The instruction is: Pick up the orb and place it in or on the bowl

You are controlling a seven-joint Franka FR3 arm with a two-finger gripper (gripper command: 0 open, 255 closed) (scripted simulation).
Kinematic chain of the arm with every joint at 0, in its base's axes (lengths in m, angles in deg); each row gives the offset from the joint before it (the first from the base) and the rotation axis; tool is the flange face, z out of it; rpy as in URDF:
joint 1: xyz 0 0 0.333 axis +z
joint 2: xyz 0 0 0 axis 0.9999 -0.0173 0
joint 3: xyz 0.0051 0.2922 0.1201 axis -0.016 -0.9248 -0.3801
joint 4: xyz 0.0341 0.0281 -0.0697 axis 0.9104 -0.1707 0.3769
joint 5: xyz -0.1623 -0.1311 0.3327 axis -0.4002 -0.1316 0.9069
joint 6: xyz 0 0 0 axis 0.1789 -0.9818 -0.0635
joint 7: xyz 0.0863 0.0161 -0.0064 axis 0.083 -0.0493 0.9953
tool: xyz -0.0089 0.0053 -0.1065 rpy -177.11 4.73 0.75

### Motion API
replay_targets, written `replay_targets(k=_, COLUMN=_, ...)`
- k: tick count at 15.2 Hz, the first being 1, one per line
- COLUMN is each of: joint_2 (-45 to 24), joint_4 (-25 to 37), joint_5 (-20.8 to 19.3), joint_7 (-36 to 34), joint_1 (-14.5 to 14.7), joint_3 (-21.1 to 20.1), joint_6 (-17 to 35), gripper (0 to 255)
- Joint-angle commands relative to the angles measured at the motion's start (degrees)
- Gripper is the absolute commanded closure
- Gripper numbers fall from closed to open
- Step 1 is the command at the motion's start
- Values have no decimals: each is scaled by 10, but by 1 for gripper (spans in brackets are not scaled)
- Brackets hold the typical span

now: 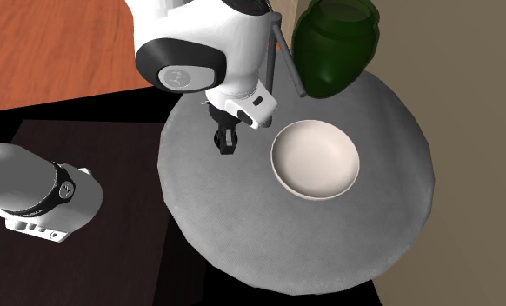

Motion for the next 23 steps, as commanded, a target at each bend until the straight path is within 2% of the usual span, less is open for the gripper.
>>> replay_targets(k=1, joint_2=0, joint_4=0, joint_5=0, joint_7=0, joint_1=0, joint_3=0, joint_6=0, gripper=255)
replay_targets(k=4, joint_2=0, joint_4=0, joint_5=0, joint_7=0, joint_1=0, joint_3=0, joint_6=0, gripper=255)
replay_targets(k=23, joint_2=119, joint_4=46, joint_5=13, joint_7=6, joint_1=0, joint_3=5, joint_6=-164, gripper=255)
